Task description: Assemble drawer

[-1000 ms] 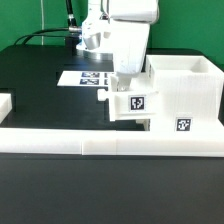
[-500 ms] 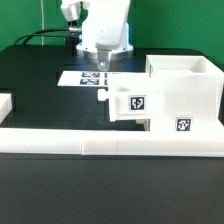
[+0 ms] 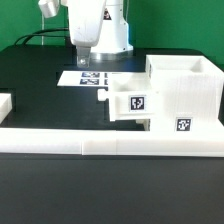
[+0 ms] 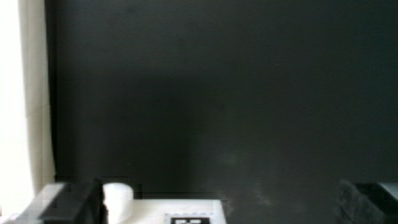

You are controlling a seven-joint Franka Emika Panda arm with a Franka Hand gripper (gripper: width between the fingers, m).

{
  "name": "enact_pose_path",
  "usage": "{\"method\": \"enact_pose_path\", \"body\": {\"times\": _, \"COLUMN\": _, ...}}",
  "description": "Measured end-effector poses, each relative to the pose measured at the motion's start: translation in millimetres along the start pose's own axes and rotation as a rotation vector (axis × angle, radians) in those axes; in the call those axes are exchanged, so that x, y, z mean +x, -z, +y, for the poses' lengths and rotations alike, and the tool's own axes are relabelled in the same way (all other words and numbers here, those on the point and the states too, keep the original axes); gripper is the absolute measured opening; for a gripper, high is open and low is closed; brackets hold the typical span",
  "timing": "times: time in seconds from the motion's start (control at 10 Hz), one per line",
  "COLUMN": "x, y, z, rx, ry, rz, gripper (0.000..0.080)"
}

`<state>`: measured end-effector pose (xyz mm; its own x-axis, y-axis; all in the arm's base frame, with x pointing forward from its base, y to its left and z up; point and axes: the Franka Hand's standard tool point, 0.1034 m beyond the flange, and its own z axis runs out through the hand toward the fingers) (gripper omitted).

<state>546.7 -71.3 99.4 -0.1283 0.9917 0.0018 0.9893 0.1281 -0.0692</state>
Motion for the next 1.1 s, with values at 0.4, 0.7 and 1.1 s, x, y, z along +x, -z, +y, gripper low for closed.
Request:
{"method": "enact_pose_path", "body": {"times": 0.4, "x": -7.8, "y": -15.0, "z": 20.4, "rx": 0.069, "ry": -0.021, "rz": 0.182, "gripper": 0.0649}}
{"method": "enact_pose_path", "body": {"times": 0.7, "x": 22.0, "y": -17.9, "z": 29.7, "rx": 0.086, "ry": -0.076, "rz": 0.205, "gripper": 0.0649}}
{"method": "enact_pose_path", "body": {"times": 1.1, "x": 52.8, "y": -17.5, "z": 40.2, "rx": 0.073, "ry": -0.140, "rz": 0.158, "gripper": 0.0649}}
